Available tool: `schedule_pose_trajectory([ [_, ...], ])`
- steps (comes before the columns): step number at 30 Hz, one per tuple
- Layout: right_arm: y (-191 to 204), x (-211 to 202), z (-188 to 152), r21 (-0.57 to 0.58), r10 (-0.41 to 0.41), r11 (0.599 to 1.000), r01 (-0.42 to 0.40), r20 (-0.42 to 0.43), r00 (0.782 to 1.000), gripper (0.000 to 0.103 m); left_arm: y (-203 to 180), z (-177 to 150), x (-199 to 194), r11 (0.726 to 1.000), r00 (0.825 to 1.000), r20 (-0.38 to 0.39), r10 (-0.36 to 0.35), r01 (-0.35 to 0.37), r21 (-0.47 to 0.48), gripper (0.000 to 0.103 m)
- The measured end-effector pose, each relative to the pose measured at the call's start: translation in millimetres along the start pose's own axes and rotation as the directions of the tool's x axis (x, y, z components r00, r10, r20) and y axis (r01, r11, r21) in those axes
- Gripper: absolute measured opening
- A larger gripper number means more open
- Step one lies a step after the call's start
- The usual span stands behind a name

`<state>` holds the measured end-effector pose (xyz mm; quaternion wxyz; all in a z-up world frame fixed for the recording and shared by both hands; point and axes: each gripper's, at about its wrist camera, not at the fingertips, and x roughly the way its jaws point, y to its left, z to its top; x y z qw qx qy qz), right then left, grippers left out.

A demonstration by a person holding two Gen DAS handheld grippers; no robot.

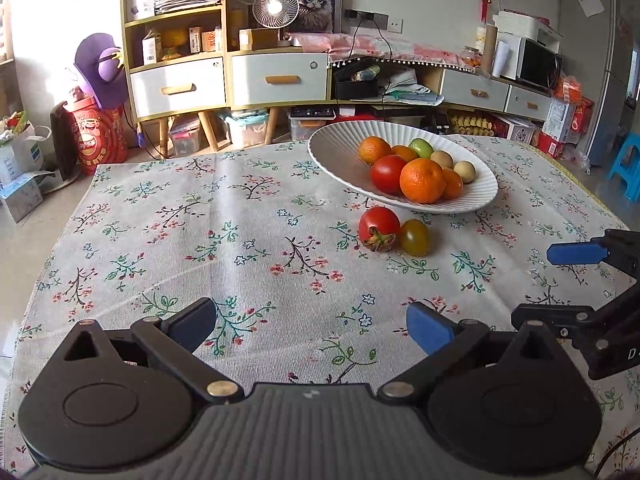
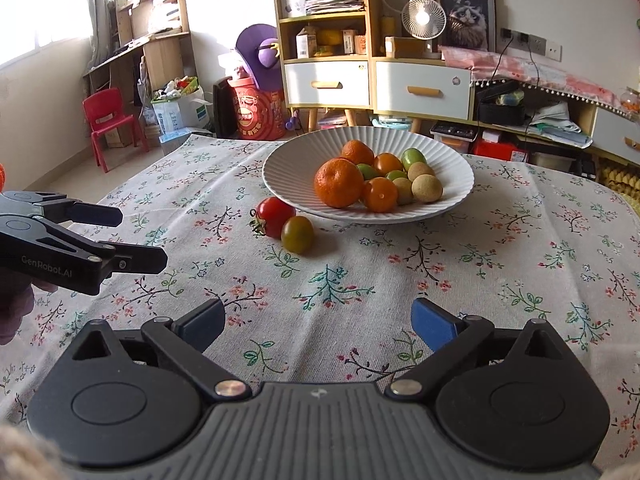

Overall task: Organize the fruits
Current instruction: 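Withdraw both open grippers toward the red and yellow-green tomatoes, then grasp the red tomato with the left gripper while the right grasps the yellow-green tomato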

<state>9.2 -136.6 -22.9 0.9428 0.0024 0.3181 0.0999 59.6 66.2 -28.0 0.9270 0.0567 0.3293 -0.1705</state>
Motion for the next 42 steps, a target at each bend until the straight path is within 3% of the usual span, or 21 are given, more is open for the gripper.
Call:
schedule_pose_trajectory([
  [9,3.1,12.7,-7.2,-0.008,-0.019,1.0,0.018,-0.033,0.999,0.098,-10.2,-0.1,31.6,1.0,0.999,0.039,0.004,-0.003,-0.017,0.096],
  [13,0.7,17.9,-6.4,-0.009,-0.022,1.0,0.022,-0.042,0.999,0.097,-15.9,4.5,49.3,1.0,0.999,0.039,0.009,-0.01,0.018,0.081],
  [22,-2.1,32.0,-0.4,-0.064,-0.022,0.998,0.019,-0.05,0.999,0.089,-16.4,16.5,56.6,0.991,0.991,0.053,-0.125,0.122,0.063,0.062],
  [30,-0.9,37.2,6.5,-0.112,0.009,0.994,-0.013,-0.037,0.999,0.067,-17.6,27.7,67.3,0.971,0.972,0.042,-0.232,0.229,0.071,0.039],
  [32,0.8,38.5,8.4,-0.122,0.024,0.992,-0.028,-0.038,0.999,0.062,-16.3,29.8,69.6,0.966,0.967,0.031,-0.253,0.251,0.064,0.028],
  [36,4.8,41.5,12.0,-0.131,0.041,0.99,-0.046,-0.034,0.999,0.049,-14.6,30.8,70.1,0.964,0.965,0.021,-0.263,0.261,0.056,0.027],
  [42,7.9,48.2,17.4,-0.109,0.055,0.992,-0.056,-0.016,0.998,0.04,-10.7,28.1,62.2,0.967,0.968,0.004,-0.25,0.25,0.046,0.027],
])
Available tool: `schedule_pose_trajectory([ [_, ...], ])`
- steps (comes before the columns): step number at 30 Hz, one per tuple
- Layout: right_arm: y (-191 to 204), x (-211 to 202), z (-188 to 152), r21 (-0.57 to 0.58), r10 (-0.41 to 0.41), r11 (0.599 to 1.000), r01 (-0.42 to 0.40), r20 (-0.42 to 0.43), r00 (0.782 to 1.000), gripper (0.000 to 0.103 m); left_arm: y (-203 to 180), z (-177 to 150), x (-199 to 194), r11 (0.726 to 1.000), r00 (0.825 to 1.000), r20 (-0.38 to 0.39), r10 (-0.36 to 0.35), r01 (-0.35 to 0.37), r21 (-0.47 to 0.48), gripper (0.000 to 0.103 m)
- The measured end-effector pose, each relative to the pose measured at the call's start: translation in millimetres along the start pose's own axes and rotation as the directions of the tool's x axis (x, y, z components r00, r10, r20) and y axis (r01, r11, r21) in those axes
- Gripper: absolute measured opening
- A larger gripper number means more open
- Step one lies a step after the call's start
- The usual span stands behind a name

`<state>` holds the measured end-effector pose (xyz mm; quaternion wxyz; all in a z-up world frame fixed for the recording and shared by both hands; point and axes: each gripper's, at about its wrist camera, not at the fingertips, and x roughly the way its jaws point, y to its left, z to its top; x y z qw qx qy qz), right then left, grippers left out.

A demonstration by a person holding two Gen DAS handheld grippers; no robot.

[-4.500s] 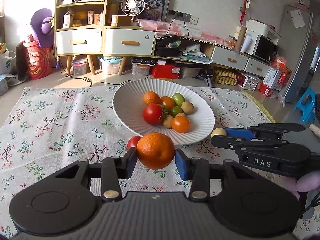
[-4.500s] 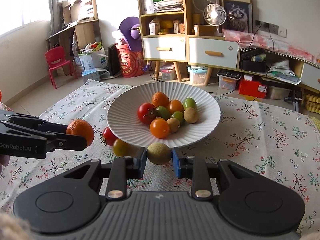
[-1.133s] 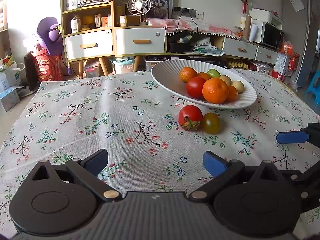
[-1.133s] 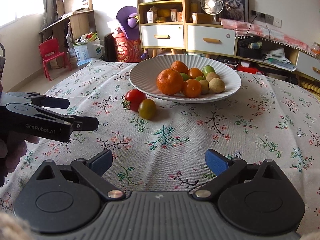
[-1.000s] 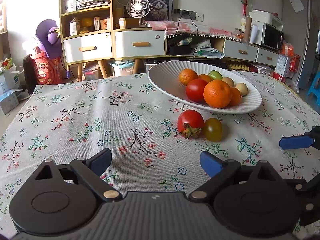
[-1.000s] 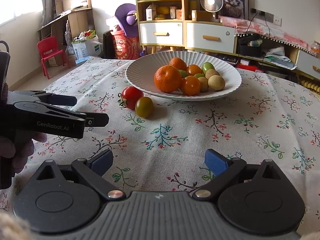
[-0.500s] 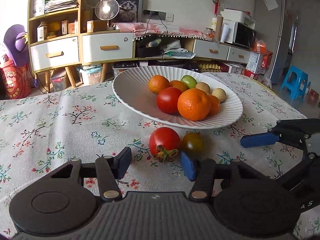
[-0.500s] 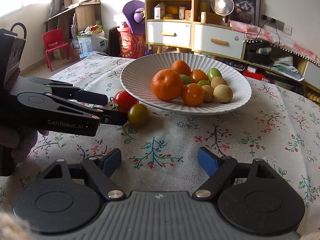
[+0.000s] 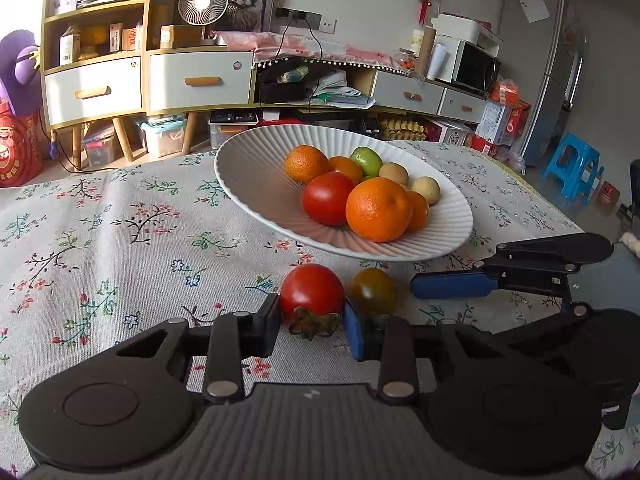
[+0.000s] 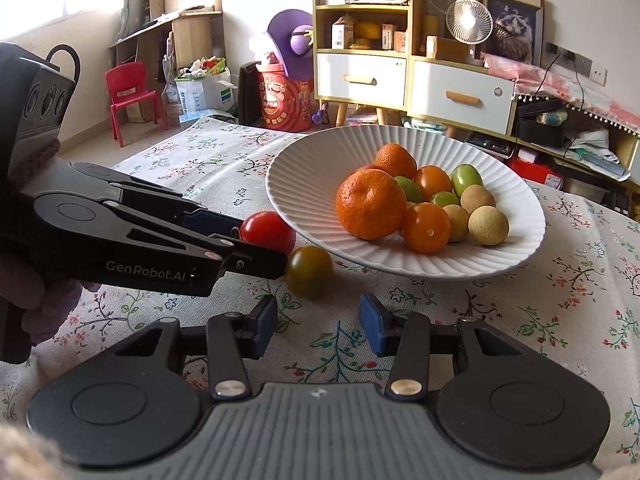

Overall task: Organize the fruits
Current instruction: 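Grasp the red tomato with the left gripper while the right grasps the yellow-green tomato, then carry the red and yellow-green tomatoes in both grippers over the bowl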

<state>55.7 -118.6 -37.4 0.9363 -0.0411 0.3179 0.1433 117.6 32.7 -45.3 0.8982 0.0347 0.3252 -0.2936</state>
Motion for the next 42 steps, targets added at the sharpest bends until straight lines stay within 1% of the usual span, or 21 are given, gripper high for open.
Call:
schedule_pose_trajectory([
  [6,-0.6,6.2,5.8,0.043,0.012,0.999,-0.013,0.014,1.0,0.03,3.4,-3.0,-7.8,0.999,0.999,-0.018,0.035,-0.036,-0.008,0.027],
  [12,1.9,13.3,10.5,0.053,0.014,0.999,-0.014,0.009,1.0,0.024,4.1,-3.5,-13.7,0.996,0.996,-0.044,0.083,-0.084,-0.03,0.027],
  [19,5.4,0.4,6.9,0.033,0.054,0.998,-0.053,-0.021,0.998,0.024,-3.7,-3.2,-18.6,0.992,0.991,-0.065,0.115,-0.117,-0.036,0.027],
  [27,2.7,-15.0,6.1,-0.031,0.05,0.998,-0.051,-0.044,0.998,0.024,-12.5,-5.3,-27.7,0.988,0.987,-0.077,0.142,-0.147,-0.057,0.027],
  [32,-2.6,-22.5,6.7,-0.036,0.052,0.998,-0.054,-0.05,0.997,0.024,-14.5,-2.5,-39.2,0.979,0.983,-0.072,0.169,-0.176,-0.099,0.027],
  [34,-2.8,-22.0,6.2,-0.059,0.054,0.997,-0.058,-0.07,0.996,0.024,-15.0,-3.0,-43.7,0.974,0.982,-0.071,0.177,-0.185,-0.128,0.027],
  [38,-2.1,-22.5,2.3,-0.117,0.069,0.99,-0.08,-0.093,0.993,0.024,-19.6,-7.0,-49.5,0.968,0.98,-0.079,0.184,-0.194,-0.156,0.027],
  [42,-3.1,-24.5,3.0,-0.115,0.098,0.987,-0.109,-0.097,0.99,0.024,-22.7,-7.5,-51.8,0.965,0.982,-0.071,0.177,-0.188,-0.185,0.027],
])
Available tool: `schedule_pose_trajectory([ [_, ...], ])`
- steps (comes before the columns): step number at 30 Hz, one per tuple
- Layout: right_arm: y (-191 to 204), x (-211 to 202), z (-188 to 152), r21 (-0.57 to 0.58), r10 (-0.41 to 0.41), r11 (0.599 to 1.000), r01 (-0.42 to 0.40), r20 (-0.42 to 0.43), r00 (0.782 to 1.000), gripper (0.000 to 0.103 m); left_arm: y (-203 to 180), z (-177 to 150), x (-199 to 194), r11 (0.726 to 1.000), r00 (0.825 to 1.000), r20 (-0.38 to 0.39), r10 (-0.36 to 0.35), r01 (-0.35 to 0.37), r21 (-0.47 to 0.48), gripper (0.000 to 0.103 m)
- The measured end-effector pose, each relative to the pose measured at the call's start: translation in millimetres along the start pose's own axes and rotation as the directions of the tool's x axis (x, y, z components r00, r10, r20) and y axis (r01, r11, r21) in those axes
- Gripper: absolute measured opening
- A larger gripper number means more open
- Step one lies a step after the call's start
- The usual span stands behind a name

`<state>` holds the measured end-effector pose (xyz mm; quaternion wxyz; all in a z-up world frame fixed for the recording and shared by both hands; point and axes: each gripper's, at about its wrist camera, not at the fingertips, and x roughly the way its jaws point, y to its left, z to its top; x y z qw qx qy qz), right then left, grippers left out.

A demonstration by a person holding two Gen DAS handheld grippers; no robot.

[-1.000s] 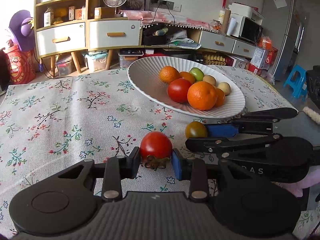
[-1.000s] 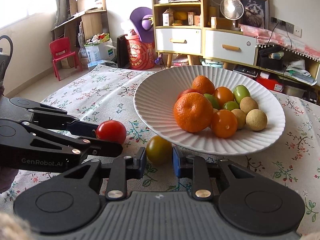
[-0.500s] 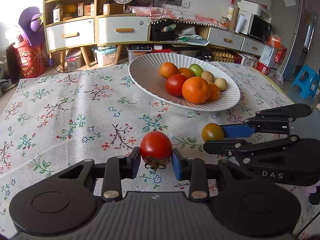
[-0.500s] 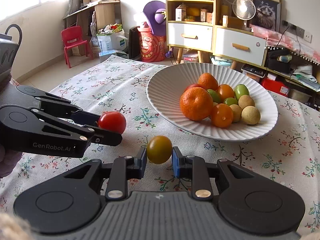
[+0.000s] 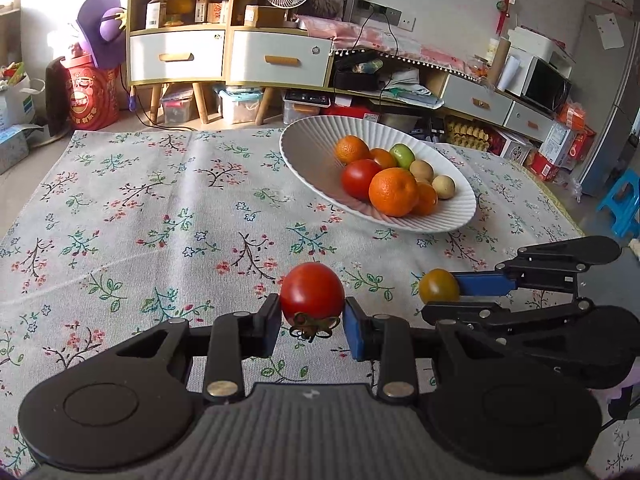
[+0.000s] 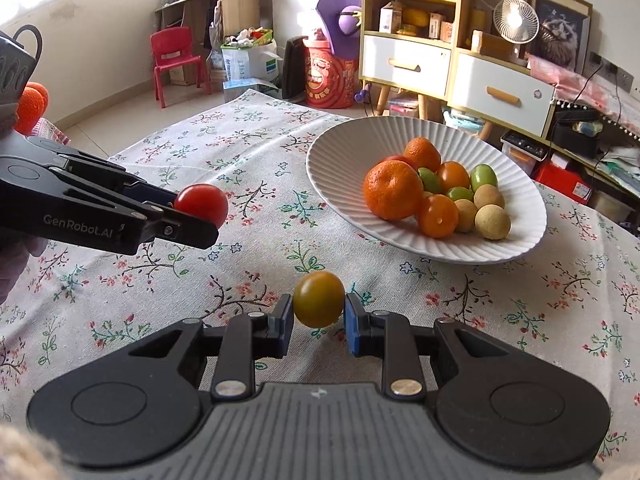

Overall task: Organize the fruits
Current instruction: 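Carry the red and yellow-green tomatoes in both grippers over the bowl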

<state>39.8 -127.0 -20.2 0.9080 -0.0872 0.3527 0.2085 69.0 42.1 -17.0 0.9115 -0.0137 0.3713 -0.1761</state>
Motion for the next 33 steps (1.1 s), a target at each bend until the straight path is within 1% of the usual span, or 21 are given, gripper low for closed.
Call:
schedule_pose_trajectory([
  [4,-0.9,-11.3,8.3,-0.007,0.021,1.0,-0.021,0.05,0.999,0.024,-4.2,4.9,-2.3,1.0,1.0,0.016,-0.007,0.007,-0.004,0.027],
  [8,-14.5,-18.7,21.3,0.027,0.021,0.999,-0.024,0.106,0.994,0.024,-6.2,14.3,-1.9,0.999,0.999,0.04,-0.021,0.022,-0.027,0.027],
  [10,-23.7,-18.9,25.9,0.047,0.008,0.999,-0.014,0.122,0.992,0.024,-8.8,18.8,0.1,0.999,0.998,0.051,-0.03,0.031,-0.029,0.027],
  [11,-29.5,-18.3,28.3,0.058,-0.001,0.998,-0.007,0.13,0.992,0.024,-10.8,20.4,1.6,0.999,0.998,0.053,-0.032,0.033,-0.015,0.027],
  [14,-47.5,-17.2,34.1,0.096,-0.025,0.995,0.01,0.148,0.989,0.024,-15.0,23.8,6.1,0.999,0.998,0.056,-0.024,0.022,0.026,0.027],
  [16,-61.0,-16.2,36.9,0.127,-0.043,0.992,0.022,0.161,0.986,0.024,-14.6,27.0,10.9,0.999,0.999,0.05,-0.019,0.018,0.028,0.027],
  [22,-96.8,-7.0,41.0,0.244,-0.058,0.97,0.014,0.175,0.983,0.024,-13.5,47.3,27.7,1.0,0.999,0.043,-0.012,0.011,0.012,0.027],
  [27,-113.0,1.4,41.3,0.255,-0.071,0.967,0.023,0.177,0.982,0.024,-18.2,66.2,48.3,1.0,0.999,0.037,-0.009,0.009,0.007,0.027],
  [33,-128.9,10.3,34.6,0.273,-0.075,0.962,0.028,0.165,0.984,0.024,-15.0,86.3,70.2,0.999,0.999,0.038,-0.018,0.019,-0.035,0.027],
])
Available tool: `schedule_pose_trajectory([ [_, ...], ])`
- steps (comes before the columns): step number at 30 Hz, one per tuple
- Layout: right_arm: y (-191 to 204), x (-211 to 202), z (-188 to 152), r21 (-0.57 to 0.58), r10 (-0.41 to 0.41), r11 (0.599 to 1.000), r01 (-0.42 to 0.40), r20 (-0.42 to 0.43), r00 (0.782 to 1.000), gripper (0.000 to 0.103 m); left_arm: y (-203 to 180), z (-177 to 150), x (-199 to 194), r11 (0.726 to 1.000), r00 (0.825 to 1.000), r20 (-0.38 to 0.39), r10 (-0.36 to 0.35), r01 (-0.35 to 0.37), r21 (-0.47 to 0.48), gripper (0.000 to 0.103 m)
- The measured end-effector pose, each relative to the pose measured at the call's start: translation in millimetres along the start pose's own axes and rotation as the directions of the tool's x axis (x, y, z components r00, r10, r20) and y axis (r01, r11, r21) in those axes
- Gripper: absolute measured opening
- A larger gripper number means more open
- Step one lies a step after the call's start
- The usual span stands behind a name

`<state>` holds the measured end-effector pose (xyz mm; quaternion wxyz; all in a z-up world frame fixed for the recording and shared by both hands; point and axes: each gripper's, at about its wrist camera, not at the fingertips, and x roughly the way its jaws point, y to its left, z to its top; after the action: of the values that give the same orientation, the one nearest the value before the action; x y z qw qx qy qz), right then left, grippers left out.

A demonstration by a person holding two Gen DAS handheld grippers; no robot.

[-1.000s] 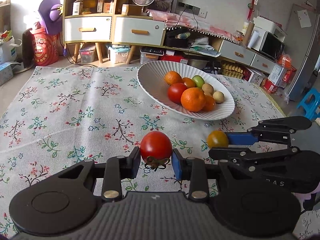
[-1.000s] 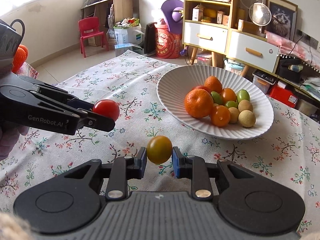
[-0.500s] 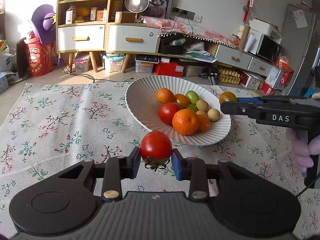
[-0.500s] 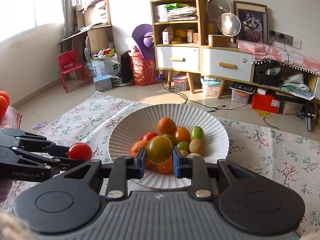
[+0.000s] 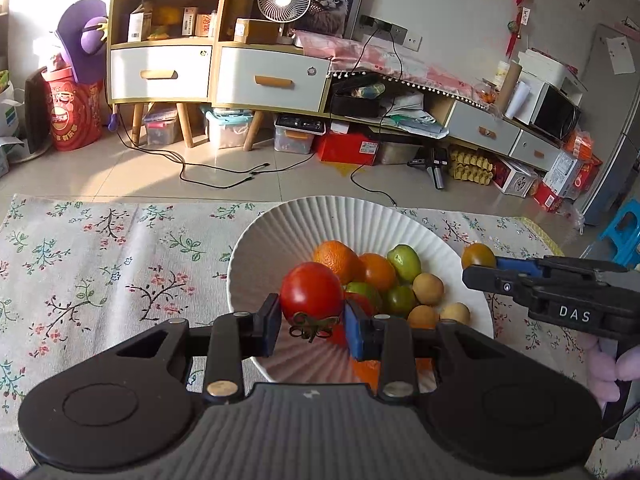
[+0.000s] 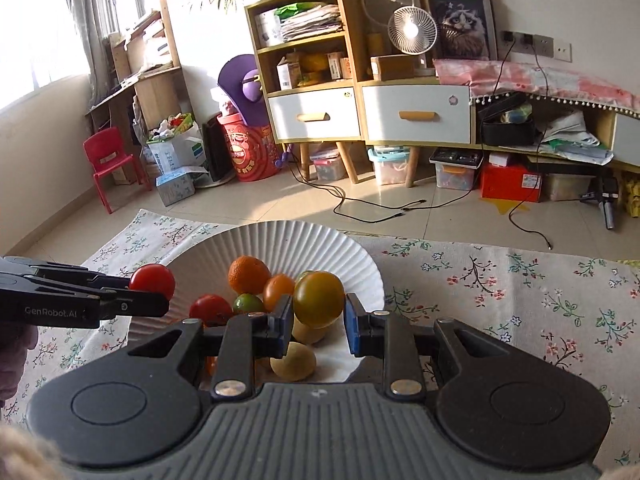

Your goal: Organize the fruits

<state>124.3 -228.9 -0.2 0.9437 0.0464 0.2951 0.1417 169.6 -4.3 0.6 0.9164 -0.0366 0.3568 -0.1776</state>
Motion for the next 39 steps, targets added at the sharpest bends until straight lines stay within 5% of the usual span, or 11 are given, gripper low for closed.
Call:
schedule_pose_trajectory([
  [8,-9.4,6.1,-5.5,0.015,0.024,1.0,-0.024,-0.016,1.0,0.024,6.7,11.4,21.7,0.998,0.999,-0.037,-0.032,0.03,-0.05,0.027],
  [22,-5.0,8.7,-3.7,0.01,0.029,1.0,-0.029,-0.007,1.0,0.029,9.2,11.5,17.4,0.997,0.999,0.014,-0.044,0.045,-0.06,0.029],
  [34,-1.8,-13.9,8.7,0.095,-0.019,0.995,0.018,0.009,1.0,0.047,-0.2,-0.1,-20.0,0.999,0.999,0.039,-0.032,0.031,0.015,0.064],
  [39,13.7,-32.9,10.7,0.08,-0.064,0.995,0.064,0.003,0.998,0.062,0.9,-14.8,-41.1,1.0,0.999,0.04,0.013,-0.014,0.024,0.08],
])
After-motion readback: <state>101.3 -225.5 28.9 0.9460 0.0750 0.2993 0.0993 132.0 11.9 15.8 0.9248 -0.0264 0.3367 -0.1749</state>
